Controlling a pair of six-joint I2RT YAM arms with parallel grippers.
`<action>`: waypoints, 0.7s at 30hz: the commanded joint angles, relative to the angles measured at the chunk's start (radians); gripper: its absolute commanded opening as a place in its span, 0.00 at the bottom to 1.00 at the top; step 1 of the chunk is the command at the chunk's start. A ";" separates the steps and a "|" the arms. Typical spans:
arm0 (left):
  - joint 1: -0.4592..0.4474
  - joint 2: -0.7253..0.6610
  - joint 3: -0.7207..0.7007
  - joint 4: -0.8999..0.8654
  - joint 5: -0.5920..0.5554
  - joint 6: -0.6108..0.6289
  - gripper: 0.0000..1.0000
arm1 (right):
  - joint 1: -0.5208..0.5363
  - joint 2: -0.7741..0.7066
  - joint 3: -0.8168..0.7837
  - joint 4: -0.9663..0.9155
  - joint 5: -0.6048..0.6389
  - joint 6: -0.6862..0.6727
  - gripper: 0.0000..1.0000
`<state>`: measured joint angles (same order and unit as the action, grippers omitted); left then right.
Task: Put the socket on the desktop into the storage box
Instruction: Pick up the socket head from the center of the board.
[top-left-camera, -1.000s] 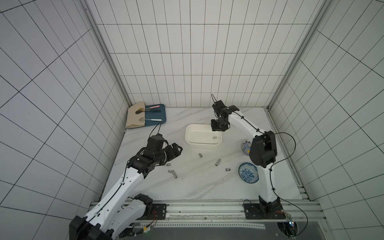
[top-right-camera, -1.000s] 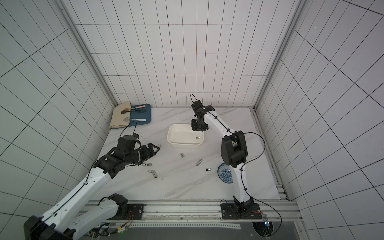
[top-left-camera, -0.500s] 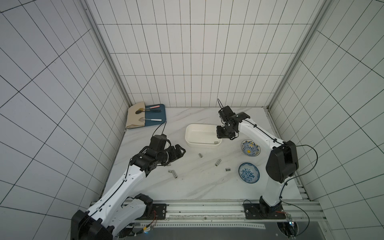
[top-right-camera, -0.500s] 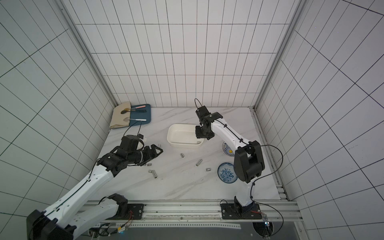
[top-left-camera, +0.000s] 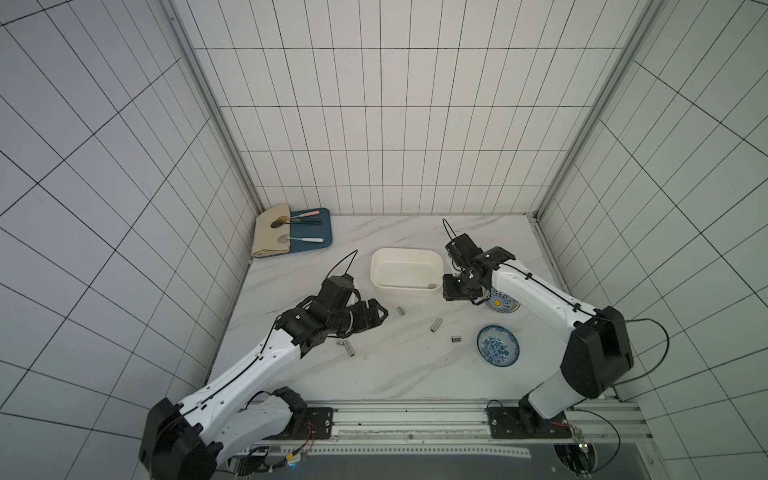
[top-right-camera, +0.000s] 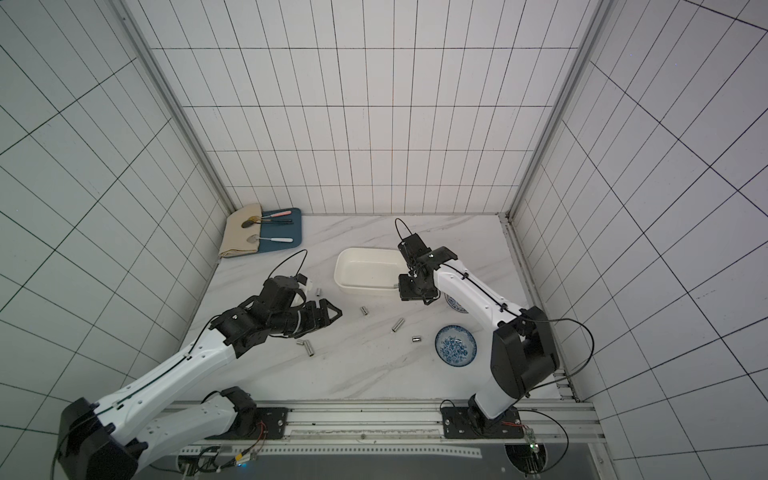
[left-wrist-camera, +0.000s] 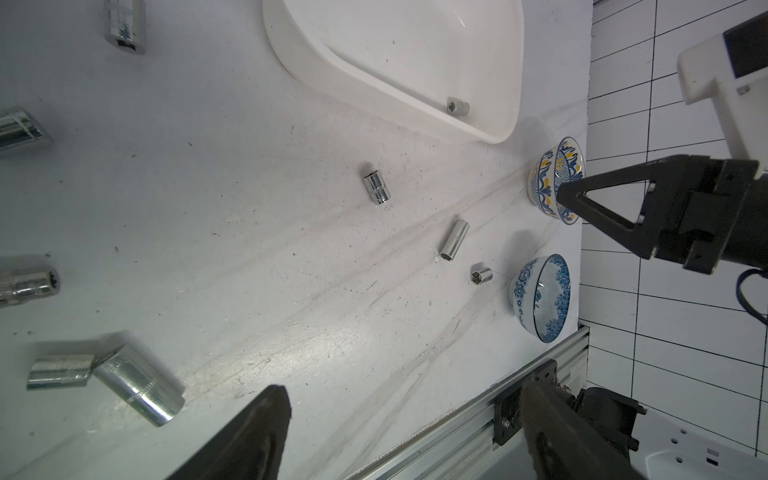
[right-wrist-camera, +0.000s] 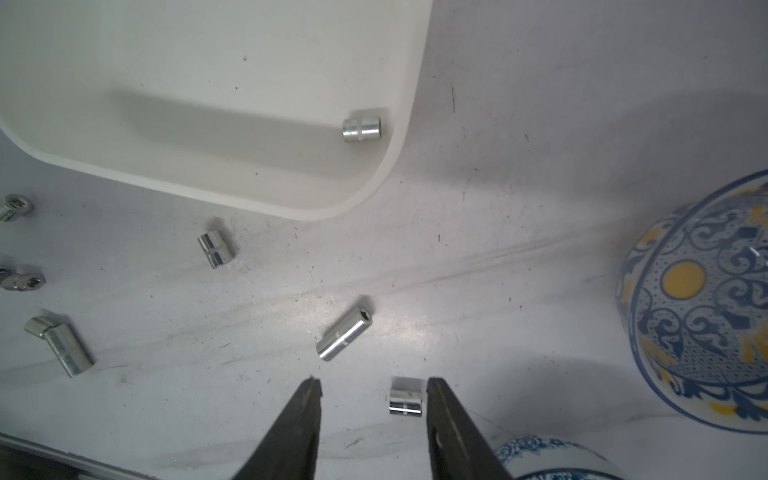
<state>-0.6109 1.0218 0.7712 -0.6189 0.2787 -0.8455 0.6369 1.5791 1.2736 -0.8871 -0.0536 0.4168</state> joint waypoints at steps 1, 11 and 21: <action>-0.011 -0.017 -0.026 0.030 -0.024 -0.016 0.90 | 0.018 -0.033 -0.071 -0.009 0.032 0.032 0.47; -0.044 -0.035 -0.061 0.050 -0.022 -0.028 0.90 | 0.056 -0.084 -0.198 -0.001 0.046 0.068 0.56; -0.052 -0.041 -0.073 0.060 -0.035 -0.045 0.90 | 0.084 -0.066 -0.280 0.035 -0.004 0.082 0.55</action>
<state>-0.6601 0.9977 0.7044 -0.5858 0.2607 -0.8845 0.7059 1.5127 1.0321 -0.8627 -0.0452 0.4835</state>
